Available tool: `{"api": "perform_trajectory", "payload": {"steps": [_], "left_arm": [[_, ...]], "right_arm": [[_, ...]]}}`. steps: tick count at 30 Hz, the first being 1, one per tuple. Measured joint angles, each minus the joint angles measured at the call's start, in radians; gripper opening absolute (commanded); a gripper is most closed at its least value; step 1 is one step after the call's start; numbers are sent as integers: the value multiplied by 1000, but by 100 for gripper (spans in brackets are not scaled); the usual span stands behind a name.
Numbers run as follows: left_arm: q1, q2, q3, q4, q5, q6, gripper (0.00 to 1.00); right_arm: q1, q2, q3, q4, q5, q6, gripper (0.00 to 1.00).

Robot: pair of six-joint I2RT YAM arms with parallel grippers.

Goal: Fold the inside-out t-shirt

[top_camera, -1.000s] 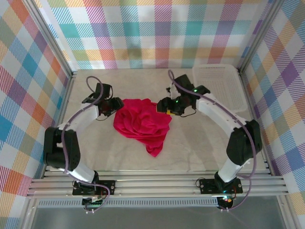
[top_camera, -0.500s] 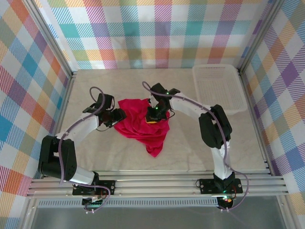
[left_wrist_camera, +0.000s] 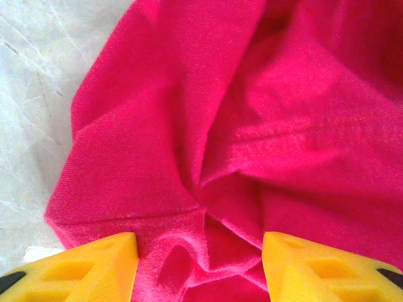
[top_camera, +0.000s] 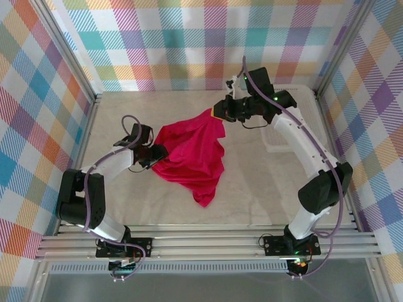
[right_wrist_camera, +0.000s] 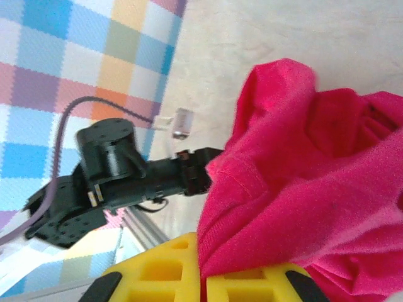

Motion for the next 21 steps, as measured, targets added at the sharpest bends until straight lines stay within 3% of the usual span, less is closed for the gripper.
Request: {"api": "perform_trajectory", "payload": {"steps": [9,15,21], "left_arm": [[0,-4,26,-6,32,9,59],[0,-59,17,-43,-2,35,61],[0,-72,15,-60,-27,57,61]], "right_arm": [[5,66,-12,-5,-31,16,0],[-27,61,-48,-42,122,-10,0],[-162,-67,-142,-41,233,-12,0]]}}
